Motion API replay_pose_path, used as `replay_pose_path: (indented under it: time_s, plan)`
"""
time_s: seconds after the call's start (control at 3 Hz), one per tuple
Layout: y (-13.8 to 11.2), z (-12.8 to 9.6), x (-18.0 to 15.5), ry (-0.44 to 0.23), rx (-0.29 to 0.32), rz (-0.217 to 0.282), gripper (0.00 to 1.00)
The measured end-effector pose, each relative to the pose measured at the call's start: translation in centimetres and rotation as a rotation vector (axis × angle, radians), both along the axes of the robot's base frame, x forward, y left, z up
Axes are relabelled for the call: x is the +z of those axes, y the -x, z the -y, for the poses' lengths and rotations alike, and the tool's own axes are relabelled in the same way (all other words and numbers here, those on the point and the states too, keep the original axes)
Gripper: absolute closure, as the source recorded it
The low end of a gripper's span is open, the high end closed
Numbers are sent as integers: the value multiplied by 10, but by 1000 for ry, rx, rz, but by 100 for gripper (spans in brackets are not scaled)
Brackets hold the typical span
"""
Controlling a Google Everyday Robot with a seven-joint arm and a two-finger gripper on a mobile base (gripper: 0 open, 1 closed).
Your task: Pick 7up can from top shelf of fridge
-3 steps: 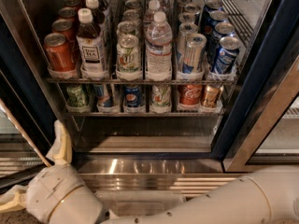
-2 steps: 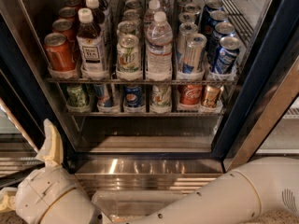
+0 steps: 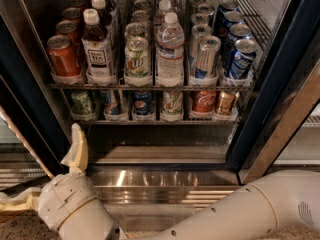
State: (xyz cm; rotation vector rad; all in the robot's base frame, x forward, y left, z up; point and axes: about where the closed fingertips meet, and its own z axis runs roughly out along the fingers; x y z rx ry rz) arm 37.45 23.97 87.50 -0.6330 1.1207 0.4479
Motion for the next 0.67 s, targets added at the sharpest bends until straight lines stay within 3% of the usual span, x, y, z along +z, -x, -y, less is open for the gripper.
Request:
replay_pose_path:
  time_s: [0.33,0.67]
  plan:
    - [-39,50,20,2,-193,53,0]
    - [-45,67,20,3,-231,54,0]
